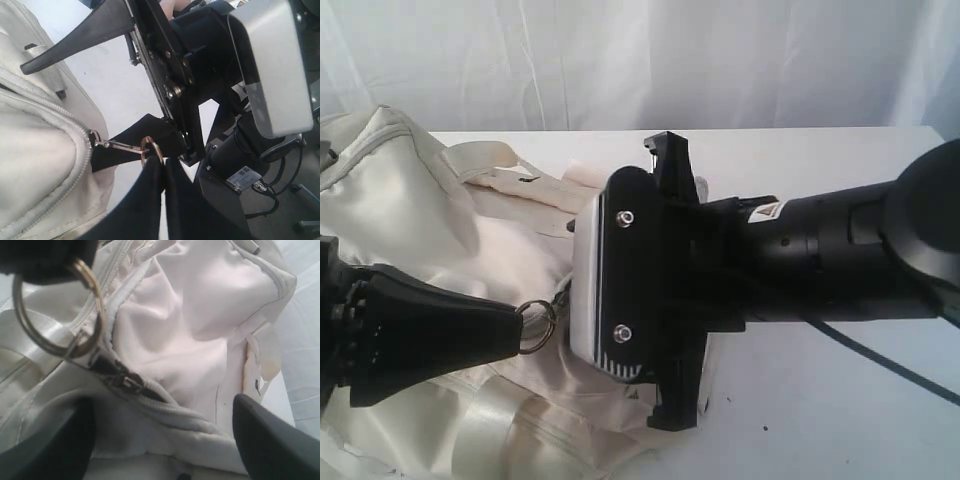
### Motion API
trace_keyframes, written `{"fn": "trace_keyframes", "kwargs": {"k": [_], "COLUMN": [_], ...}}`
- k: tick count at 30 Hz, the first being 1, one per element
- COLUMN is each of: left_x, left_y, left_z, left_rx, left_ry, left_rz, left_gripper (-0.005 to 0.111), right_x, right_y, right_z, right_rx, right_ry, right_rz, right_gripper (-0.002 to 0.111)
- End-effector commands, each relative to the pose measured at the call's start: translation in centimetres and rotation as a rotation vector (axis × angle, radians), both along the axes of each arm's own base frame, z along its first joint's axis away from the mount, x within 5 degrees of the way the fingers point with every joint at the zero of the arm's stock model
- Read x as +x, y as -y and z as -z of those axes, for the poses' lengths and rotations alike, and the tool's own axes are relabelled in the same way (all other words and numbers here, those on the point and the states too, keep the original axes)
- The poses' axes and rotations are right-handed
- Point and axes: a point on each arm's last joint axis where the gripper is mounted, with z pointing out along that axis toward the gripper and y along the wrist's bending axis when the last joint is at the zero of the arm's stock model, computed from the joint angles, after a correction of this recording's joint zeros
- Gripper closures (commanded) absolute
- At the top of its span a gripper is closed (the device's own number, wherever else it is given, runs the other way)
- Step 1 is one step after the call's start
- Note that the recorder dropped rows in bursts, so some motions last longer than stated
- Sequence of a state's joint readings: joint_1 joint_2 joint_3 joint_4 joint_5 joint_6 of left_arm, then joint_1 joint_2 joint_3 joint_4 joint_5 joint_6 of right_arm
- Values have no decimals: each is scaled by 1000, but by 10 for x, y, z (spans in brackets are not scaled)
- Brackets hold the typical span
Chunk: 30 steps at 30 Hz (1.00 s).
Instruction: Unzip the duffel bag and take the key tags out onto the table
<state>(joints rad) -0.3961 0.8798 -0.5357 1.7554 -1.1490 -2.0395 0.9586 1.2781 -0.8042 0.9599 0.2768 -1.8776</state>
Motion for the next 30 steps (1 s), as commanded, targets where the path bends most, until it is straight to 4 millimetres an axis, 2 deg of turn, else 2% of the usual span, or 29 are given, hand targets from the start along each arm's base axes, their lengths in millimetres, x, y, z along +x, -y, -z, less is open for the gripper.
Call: {"fn": "trace_keyframes", "kwargs": {"k": [1,6,11,18,21,30], "left_x": [-10,-10,-10,-10,-10,-10], "left_y": [1,1,1,1,1,1], "left_z": [-4,-4,-4,-4,-4,-4], "left_rx": [-32,-32,-32,-32,-32,-33], "left_ry": [-6,-6,-4,-4,-4,-8], "left_rz": [70,70,70,70,70,69], "left_gripper": [107,107,107,107,107,107], "right_x": [2,4,6,15,19,24], "right_y": [-4,-6,-6,1,4,6], "right_z": [2,8,6,-10,-14,-18], "right_rx": [3,-14,-2,135,195,220], "right_ry": [15,-3,14,-8,-30,4], "right_rz": [20,21,42,238,316,361], "right_gripper": [40,59,80,107,108,108]}}
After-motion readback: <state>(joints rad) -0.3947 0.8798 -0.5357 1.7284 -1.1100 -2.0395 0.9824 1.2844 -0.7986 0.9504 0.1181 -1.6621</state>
